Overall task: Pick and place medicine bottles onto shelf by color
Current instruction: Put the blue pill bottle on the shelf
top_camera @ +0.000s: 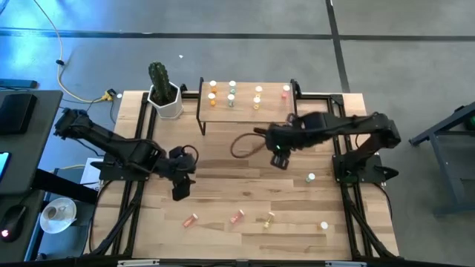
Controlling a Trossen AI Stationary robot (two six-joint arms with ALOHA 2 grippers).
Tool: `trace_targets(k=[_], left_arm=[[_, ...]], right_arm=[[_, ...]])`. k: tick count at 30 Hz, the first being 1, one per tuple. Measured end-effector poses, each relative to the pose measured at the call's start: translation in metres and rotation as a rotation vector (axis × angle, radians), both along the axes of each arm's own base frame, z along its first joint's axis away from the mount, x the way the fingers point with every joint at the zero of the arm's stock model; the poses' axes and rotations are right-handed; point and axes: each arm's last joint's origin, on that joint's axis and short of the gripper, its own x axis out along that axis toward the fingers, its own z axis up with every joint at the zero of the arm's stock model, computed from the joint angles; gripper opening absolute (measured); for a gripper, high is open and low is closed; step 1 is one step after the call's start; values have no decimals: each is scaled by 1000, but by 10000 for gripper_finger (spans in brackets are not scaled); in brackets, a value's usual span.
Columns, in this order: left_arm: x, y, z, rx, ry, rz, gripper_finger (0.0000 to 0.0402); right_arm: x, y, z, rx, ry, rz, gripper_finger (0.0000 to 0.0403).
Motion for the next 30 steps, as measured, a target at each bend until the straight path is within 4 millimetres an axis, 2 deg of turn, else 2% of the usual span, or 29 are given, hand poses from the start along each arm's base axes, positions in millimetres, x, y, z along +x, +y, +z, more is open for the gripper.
trace_targets(k=[8, 16, 22, 30], left_arm=[[-2, -8, 0, 5, -15, 23, 172], [-3, -10, 0, 6, -15, 14, 172], [-3, -10, 0, 7, -15, 13, 172], [-3, -10, 0, 7, -15, 13, 172]], right_arm=[[-57, 21, -34, 84, -79, -175, 163], [-105, 24, -66, 203, -151, -469, 163], [-123, 24, -91, 262, -120, -628, 163], [-131, 27, -127, 333, 1, -718, 163]])
